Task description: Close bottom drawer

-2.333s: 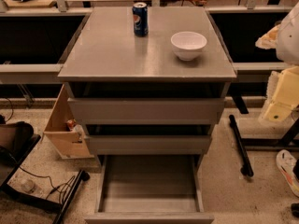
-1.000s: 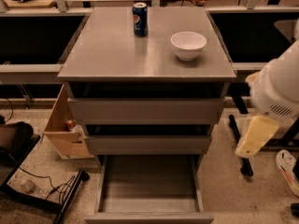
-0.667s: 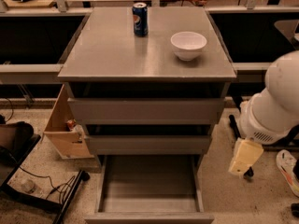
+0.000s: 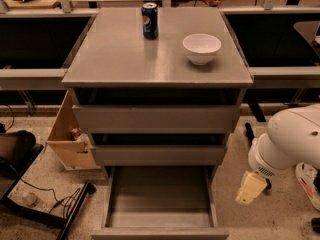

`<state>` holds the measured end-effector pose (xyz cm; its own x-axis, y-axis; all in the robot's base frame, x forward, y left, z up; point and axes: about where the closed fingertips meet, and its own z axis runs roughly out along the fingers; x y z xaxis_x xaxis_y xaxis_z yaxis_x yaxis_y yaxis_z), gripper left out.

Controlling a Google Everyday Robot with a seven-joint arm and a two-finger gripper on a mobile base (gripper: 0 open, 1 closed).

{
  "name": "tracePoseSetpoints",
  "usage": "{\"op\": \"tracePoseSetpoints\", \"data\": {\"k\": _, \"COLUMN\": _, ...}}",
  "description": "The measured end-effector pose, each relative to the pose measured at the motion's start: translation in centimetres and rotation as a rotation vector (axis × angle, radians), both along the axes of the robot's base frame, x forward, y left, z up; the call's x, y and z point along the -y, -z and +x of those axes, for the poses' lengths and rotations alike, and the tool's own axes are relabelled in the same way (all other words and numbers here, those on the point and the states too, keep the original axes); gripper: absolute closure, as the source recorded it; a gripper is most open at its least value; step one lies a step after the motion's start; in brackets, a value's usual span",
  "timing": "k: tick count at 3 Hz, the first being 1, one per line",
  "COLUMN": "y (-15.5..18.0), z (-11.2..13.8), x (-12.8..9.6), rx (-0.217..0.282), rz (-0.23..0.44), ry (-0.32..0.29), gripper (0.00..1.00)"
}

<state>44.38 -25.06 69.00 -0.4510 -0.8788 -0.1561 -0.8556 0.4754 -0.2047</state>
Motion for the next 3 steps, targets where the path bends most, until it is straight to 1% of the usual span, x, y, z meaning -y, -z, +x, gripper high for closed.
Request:
{"op": "tracePoseSetpoints", "data": {"k": 1, "y": 0.0, "z": 0.0, "x": 0.0, "rx": 0.000, "rz": 0.000, "ry": 0.000, "gripper": 0.00}}
{"op": "tracePoseSetpoints", "data": {"k": 2, "y": 1.6, "z": 0.3, "x": -0.5, "rx": -0.008, "rz": -0.004, "ry": 0.005, "gripper": 0.00}}
{"op": "tracePoseSetpoints", "data": {"k": 3, "y": 8.1, "z": -1.3, "x": -1.6, "rx": -0.070, "rz": 0.052, "ry": 0.025, "gripper": 0.18}}
